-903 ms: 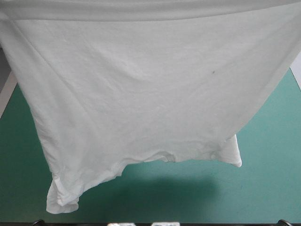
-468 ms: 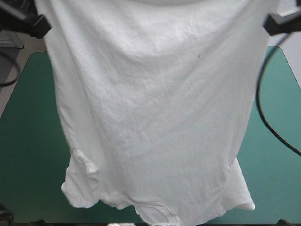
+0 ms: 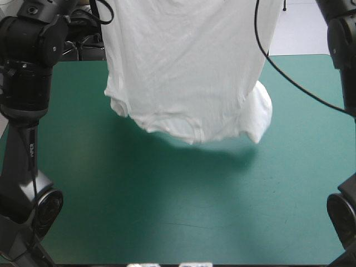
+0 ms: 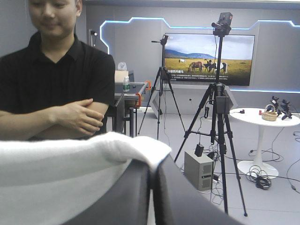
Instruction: Fold the cloth
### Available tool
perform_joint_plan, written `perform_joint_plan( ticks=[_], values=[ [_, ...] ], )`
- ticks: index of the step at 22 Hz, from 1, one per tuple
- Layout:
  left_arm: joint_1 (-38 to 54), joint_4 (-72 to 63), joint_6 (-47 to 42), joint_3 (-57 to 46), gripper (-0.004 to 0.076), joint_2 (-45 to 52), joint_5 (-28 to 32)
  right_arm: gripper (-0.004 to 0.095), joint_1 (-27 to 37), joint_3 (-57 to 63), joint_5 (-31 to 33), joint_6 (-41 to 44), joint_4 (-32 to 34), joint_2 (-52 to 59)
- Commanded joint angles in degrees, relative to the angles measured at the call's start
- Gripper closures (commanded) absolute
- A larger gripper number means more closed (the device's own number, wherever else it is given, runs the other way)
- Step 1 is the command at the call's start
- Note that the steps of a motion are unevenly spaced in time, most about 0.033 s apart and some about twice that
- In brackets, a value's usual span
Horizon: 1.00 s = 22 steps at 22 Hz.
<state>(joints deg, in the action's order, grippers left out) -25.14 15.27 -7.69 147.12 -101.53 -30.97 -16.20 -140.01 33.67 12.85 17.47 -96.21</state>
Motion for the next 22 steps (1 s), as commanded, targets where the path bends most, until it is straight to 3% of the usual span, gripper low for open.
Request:
perform_joint_plan(
  ticks=[1, 3, 6, 8, 10, 14, 16, 22],
  values=[
    [2.65, -4.62, -1.07, 1.14, 0.0733, 0.92, 15.68, 0.0925, 6.56, -6.68, -6.92, -6.97, -13.89, -1.39],
    [4.81, -5.91, -0.64, 1.14, 0.0733, -0.32, 15.42, 0.0925, 10.31, -7.25, -6.36, -12.85, -22.49, -2.76],
    [6.58, -7.53, -0.64, 1.14, 0.0733, -2.27, 11.05, 0.0925, 12.49, -7.05, -1.63, -14.40, -26.91, -4.70],
    [7.75, -10.61, -0.52, 1.14, 0.0733, -4.94, 3.85, 0.0925, 12.78, -5.39, 5.56, -15.64, -28.52, -6.53],
    [8.11, -10.75, 1.63, 1.14, 0.0733, -9.13, -11.91, 0.0925, 12.67, 2.67, 11.73, -16.63, -29.05, -6.99],
    [8.11, -11.26, 2.78, 1.14, 0.0733, -14.04, -32.94, 0.0925, 12.67, 16.62, 16.22, -19.81, -30.72, -5.90],
    [8.11, -12.54, 2.76, 1.14, 0.0733, -15.55, -40.12, 0.0925, 12.67, 24.33, 17.26, -21.48, -31.29, -3.99],
    [8.11, -17.55, 4.12, -5.95, 0.0733, -13.60, -42.94, 0.0925, 12.67, 39.37, 18.13, -23.05, -31.29, 2.43]
  ],
)
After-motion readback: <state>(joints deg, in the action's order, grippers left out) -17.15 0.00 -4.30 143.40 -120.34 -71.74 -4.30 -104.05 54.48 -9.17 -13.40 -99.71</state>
